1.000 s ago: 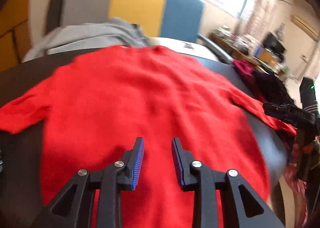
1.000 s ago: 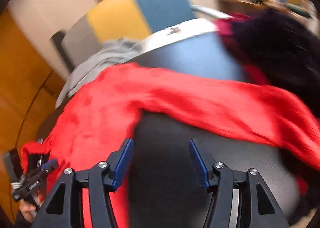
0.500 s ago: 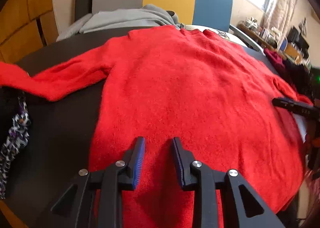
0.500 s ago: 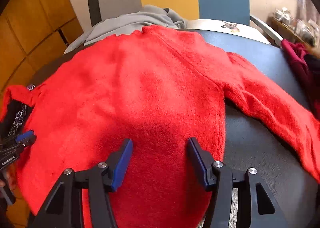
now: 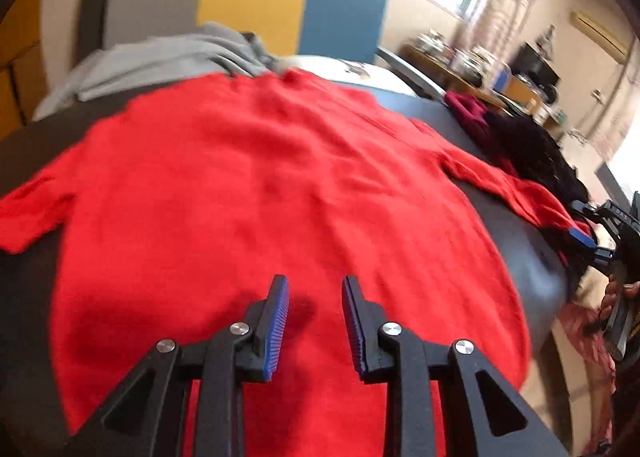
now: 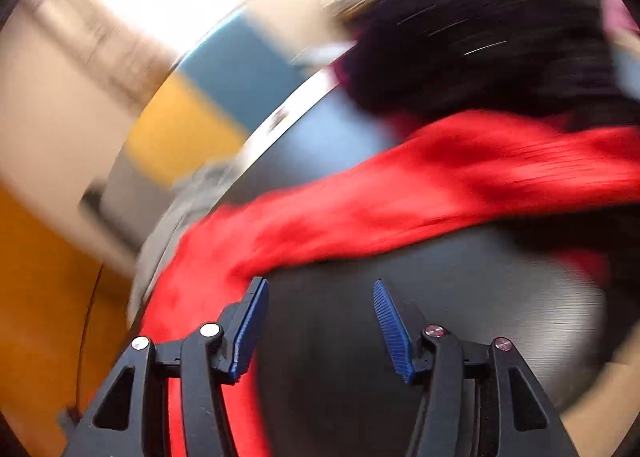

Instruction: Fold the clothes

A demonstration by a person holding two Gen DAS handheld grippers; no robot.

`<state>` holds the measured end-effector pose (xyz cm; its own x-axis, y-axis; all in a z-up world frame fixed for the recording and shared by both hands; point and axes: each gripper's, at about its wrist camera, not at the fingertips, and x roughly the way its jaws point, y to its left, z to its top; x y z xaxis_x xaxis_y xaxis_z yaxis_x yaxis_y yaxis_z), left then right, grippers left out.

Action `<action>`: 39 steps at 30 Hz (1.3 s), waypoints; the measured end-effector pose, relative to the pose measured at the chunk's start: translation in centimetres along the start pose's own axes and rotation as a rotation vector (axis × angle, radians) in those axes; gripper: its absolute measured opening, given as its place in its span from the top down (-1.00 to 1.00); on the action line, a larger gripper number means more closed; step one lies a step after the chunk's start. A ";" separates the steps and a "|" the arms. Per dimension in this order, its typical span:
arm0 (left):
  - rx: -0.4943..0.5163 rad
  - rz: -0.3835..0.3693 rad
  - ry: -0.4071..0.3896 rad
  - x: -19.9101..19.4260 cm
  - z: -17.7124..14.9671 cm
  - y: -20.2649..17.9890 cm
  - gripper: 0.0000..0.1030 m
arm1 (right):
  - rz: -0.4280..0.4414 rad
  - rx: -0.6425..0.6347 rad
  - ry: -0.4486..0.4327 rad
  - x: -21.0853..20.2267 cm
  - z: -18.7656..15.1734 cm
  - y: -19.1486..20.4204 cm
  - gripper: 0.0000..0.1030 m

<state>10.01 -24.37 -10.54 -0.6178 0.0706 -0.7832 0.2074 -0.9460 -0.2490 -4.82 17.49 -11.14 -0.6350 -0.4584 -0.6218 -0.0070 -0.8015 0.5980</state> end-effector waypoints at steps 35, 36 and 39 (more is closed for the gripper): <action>-0.114 -0.076 0.069 -0.5 -1.9 0.2 0.46 | 0.100 -0.242 0.009 10.0 7.1 13.8 0.78; -0.129 -0.087 0.062 -0.6 -1.5 0.5 0.46 | 0.128 -0.290 0.053 11.4 6.3 15.9 0.79; -0.170 -0.115 0.047 -0.7 0.0 1.1 0.46 | 0.158 -0.435 0.176 15.1 2.3 21.1 0.79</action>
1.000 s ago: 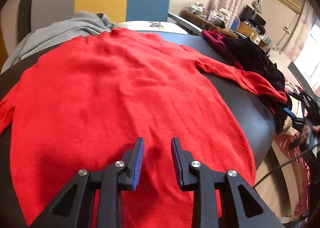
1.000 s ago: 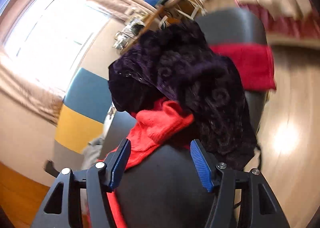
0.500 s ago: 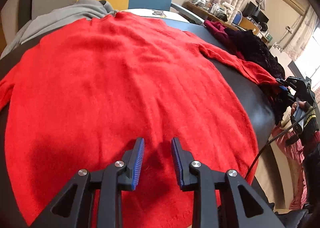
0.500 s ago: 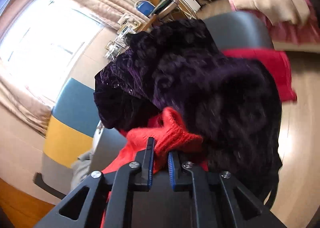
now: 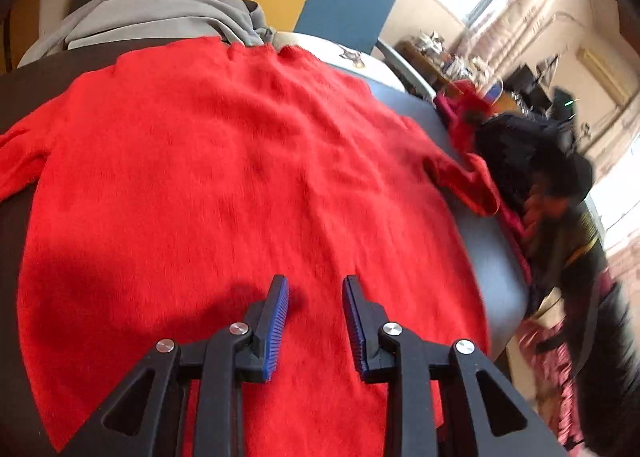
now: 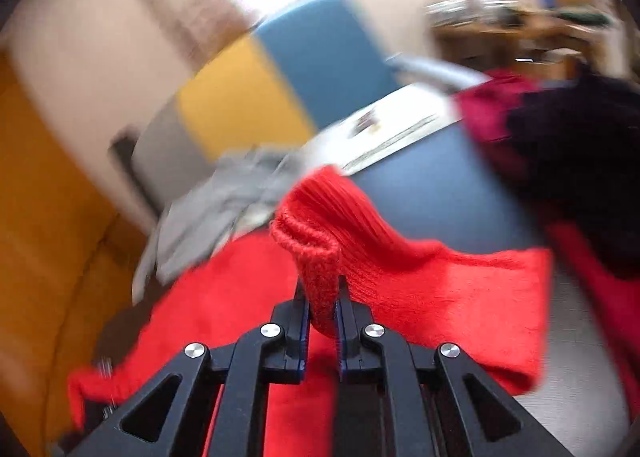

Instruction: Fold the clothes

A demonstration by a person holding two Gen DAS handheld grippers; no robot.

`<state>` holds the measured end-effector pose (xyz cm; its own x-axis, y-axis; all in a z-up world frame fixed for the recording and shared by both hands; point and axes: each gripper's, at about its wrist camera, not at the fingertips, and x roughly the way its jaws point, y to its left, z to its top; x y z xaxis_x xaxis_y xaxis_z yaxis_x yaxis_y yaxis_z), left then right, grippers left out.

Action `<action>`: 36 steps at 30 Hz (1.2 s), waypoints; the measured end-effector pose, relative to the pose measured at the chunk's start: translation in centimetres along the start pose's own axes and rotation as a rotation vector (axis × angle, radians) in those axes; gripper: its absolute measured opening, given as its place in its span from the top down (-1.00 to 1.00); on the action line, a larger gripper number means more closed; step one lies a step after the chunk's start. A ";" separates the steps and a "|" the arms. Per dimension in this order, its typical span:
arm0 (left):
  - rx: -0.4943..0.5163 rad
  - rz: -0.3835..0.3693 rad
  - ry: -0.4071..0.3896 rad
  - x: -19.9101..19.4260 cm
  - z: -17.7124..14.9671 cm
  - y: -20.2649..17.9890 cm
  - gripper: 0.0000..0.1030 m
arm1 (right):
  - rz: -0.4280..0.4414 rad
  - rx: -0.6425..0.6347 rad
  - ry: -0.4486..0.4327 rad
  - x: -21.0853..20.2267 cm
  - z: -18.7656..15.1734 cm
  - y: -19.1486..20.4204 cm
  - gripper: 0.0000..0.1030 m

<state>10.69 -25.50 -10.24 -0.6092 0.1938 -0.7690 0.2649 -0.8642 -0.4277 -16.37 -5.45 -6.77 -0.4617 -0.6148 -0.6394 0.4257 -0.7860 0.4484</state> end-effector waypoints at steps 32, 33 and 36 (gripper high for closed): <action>-0.294 -0.224 0.245 17.2 12.7 -6.7 0.18 | 0.284 -0.129 0.178 1.0 -17.3 1.0 -0.33; -0.306 -0.227 0.246 17.2 12.8 -6.6 0.19 | 0.285 -0.141 0.170 1.0 -17.4 0.9 -0.33; -0.339 -0.241 0.251 17.5 13.2 -6.5 0.38 | 0.286 -0.158 0.156 1.2 -17.6 1.0 -0.33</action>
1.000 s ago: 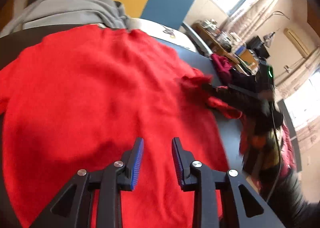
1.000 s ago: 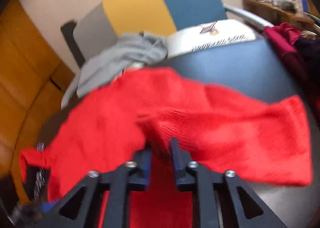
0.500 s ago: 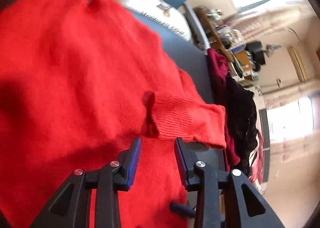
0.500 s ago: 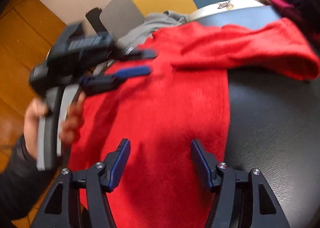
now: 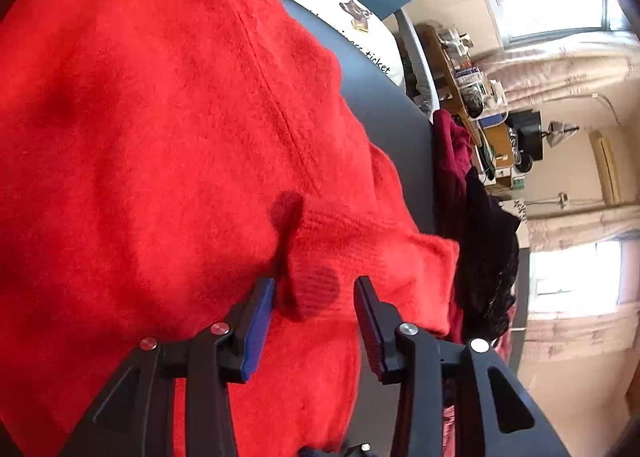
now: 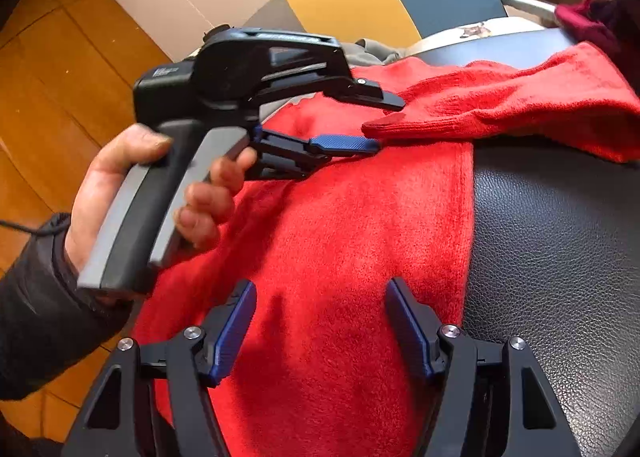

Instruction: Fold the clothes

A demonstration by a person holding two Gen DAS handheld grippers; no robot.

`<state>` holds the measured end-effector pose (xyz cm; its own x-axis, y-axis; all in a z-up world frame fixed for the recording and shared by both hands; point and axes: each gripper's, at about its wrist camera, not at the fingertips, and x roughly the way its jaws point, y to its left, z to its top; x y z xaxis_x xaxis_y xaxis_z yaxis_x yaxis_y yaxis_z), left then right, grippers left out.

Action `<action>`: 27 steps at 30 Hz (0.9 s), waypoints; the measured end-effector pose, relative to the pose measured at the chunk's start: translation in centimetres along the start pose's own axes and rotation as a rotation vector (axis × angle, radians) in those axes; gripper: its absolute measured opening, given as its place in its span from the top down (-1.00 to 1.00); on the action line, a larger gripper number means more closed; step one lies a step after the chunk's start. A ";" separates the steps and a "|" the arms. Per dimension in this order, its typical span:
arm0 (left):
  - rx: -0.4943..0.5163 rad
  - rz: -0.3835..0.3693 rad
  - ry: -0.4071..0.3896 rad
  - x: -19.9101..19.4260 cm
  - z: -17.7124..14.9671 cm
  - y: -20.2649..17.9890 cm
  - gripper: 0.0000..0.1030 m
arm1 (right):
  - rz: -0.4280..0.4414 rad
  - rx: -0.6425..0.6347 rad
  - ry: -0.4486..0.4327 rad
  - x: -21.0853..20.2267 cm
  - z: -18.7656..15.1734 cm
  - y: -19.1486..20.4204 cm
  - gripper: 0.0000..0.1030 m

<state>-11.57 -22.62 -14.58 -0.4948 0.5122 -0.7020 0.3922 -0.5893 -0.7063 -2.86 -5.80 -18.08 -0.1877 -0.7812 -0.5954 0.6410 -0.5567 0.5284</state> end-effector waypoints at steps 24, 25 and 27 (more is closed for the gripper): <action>0.270 -0.091 -0.399 -18.4 9.0 -9.4 0.83 | -0.080 0.307 -0.090 -3.7 5.2 -5.3 -0.39; 0.270 -0.092 -0.418 -19.5 8.9 -9.0 0.83 | -0.087 0.317 -0.091 -3.4 5.8 -5.6 -0.39; 0.275 -0.089 -0.465 -21.8 8.6 -7.9 0.83 | -0.092 0.306 -0.087 -2.8 6.9 -5.5 -0.39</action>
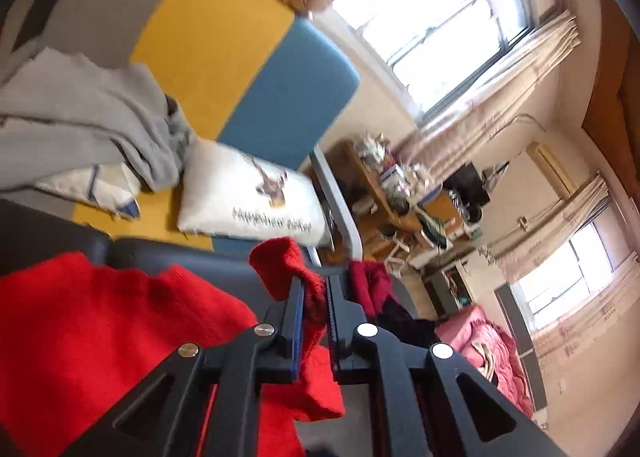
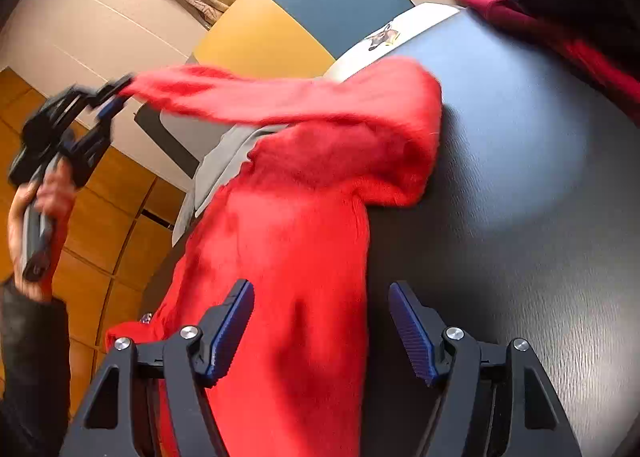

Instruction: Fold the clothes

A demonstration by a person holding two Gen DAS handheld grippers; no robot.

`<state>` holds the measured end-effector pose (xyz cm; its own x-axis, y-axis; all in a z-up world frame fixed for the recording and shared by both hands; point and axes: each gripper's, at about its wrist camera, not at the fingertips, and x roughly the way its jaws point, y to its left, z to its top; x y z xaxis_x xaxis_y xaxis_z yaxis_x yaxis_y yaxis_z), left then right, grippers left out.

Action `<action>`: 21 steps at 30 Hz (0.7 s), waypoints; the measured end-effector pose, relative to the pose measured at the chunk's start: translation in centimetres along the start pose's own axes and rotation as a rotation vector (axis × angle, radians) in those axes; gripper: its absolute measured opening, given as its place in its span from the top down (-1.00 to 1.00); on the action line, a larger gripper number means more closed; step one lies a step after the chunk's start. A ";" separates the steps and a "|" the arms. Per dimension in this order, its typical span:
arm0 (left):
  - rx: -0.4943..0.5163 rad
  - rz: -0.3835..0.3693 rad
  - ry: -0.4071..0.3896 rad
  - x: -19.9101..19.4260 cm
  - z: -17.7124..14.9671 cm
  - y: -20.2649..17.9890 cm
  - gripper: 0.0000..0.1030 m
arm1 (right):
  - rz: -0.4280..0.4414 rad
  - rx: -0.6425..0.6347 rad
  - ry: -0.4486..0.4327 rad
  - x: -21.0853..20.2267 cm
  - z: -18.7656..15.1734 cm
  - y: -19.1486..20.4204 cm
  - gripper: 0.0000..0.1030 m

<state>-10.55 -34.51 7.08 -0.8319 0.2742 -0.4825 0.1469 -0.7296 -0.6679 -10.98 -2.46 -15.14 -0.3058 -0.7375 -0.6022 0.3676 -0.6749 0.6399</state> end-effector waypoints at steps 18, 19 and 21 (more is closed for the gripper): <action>-0.236 0.199 0.017 -8.0 -8.3 20.0 0.83 | -0.183 -0.055 0.017 2.1 3.2 0.7 -0.39; -0.251 0.193 0.013 -8.1 -8.3 20.5 0.83 | -0.229 -0.089 0.011 2.1 3.5 1.1 -0.39; -0.261 0.174 0.005 -8.4 -8.0 20.9 0.83 | -0.345 -0.193 0.022 2.4 3.7 2.0 -0.39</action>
<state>3.81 -47.04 -7.39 -0.7797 0.1630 -0.6046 0.4198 -0.5803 -0.6979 -14.24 -5.68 -13.55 -0.4223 -0.4665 -0.7772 0.4058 -0.8640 0.2981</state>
